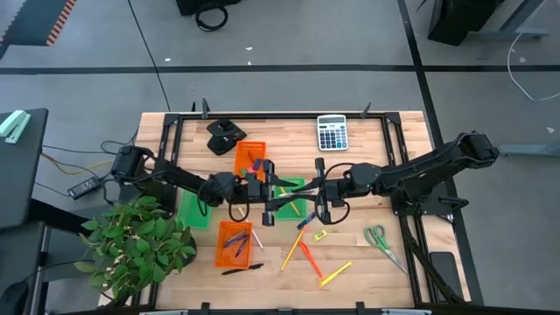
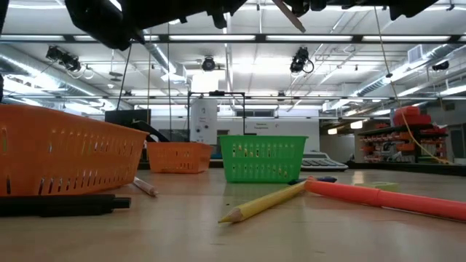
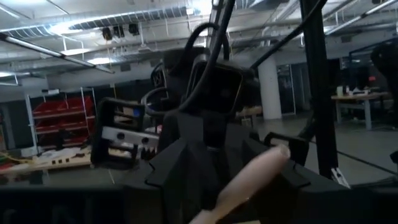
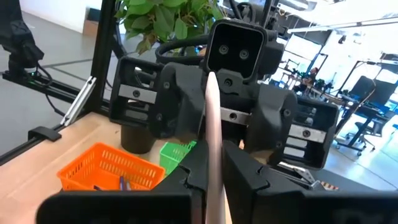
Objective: Sort crayons/erasers/pens/pencils in bins
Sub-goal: Put the pink pen into the left green basket
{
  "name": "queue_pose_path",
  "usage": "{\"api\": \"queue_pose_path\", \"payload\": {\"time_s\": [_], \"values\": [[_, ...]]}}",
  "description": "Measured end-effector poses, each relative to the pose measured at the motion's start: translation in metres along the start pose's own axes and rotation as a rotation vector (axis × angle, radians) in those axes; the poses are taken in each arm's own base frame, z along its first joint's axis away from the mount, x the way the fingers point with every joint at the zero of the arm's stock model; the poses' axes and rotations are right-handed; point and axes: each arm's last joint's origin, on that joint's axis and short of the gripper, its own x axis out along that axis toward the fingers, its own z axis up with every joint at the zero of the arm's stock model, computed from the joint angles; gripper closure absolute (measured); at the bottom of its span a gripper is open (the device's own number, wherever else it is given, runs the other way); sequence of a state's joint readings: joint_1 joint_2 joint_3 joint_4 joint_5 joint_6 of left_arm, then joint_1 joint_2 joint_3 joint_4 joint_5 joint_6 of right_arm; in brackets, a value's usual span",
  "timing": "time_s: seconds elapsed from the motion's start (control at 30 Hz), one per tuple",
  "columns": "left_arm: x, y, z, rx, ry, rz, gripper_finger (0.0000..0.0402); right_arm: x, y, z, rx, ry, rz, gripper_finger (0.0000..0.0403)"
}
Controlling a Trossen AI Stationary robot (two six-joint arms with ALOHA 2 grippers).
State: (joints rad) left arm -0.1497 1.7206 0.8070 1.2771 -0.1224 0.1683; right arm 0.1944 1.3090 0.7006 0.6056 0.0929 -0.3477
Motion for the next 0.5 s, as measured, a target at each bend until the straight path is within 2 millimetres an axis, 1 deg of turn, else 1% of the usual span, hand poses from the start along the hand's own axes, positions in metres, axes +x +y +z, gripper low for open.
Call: {"api": "queue_pose_path", "payload": {"time_s": [0.23,0.47,0.5], "values": [[0.0001,-0.0002,-0.0014,0.010,0.015,-0.002,0.0291,0.0000,-0.0005,-0.0009,-0.004,0.016,-0.024,0.0363],[0.0000,-0.0001,-0.0011,0.020,0.017,0.002,0.0369,-0.0001,-0.0004,-0.0021,0.016,0.029,-0.032,0.0362],[0.0001,0.0000,-0.0010,0.020,0.016,0.002,0.0374,-0.0002,-0.0004,-0.0020,0.024,0.028,-0.032,0.0362]]}}
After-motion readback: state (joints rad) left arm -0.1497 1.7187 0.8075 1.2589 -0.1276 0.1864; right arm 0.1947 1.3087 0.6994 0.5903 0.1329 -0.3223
